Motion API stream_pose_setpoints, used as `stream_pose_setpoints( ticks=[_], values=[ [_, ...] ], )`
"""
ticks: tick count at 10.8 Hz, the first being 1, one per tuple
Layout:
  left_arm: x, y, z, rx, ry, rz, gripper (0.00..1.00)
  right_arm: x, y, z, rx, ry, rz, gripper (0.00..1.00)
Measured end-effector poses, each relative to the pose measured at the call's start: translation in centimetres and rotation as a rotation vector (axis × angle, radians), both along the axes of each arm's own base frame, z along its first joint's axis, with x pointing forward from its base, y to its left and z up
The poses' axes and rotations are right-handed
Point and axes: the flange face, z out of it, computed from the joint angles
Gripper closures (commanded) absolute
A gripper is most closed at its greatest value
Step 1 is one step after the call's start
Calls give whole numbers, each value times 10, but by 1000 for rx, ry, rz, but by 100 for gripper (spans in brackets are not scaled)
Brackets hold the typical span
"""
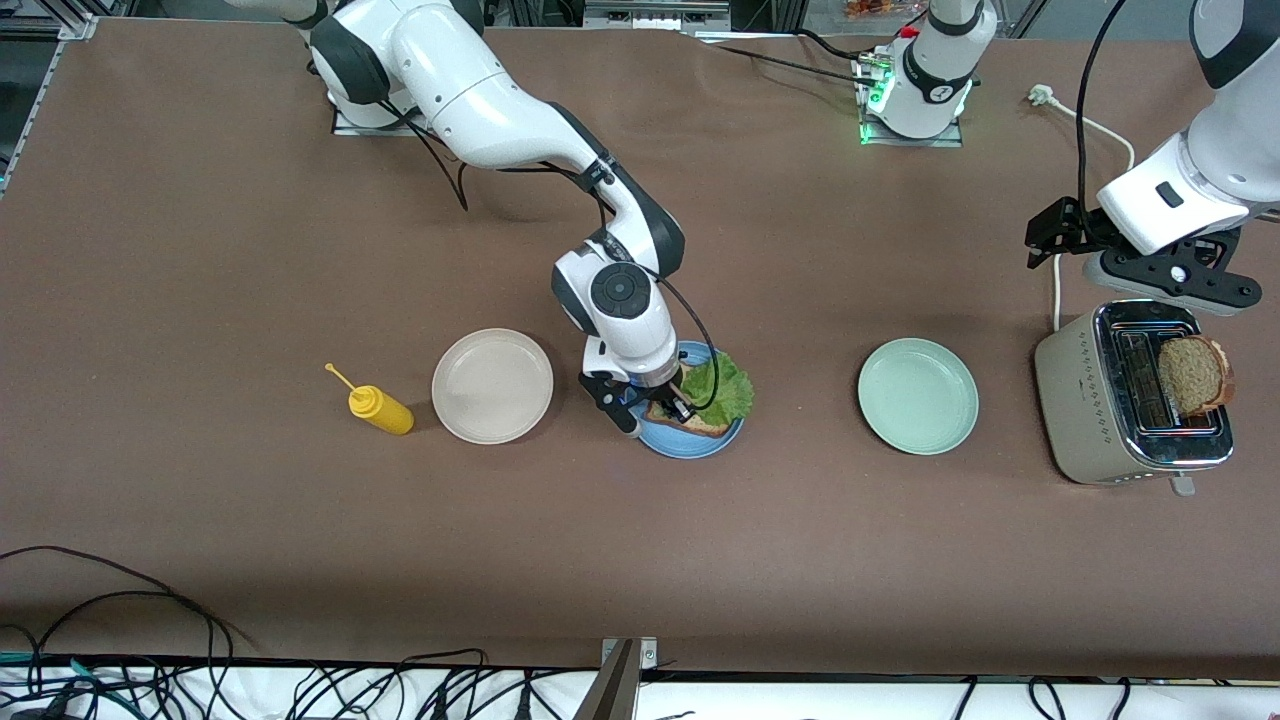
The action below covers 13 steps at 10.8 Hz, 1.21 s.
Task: Make sandwich in blue plate with both arms
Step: 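Lower the lettuce onto the bread and open the right gripper, then move the right gripper away from the plate toward the mustard bottle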
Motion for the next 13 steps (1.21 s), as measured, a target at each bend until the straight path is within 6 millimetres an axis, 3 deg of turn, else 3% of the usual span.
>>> stream_pose_setpoints(
  ticks=[4,6,9,13],
  values=[
    [0,0,0,0,0,0,0,-4,-1,-7,-58,20,61,0],
    [0,0,0,0,0,0,0,-6,-1,0,-95,53,114,0],
    [0,0,0,0,0,0,0,-6,1,30,-140,98,169,0],
    [0,0,0,0,0,0,0,3,-6,89,-169,95,297,0]
  ],
)
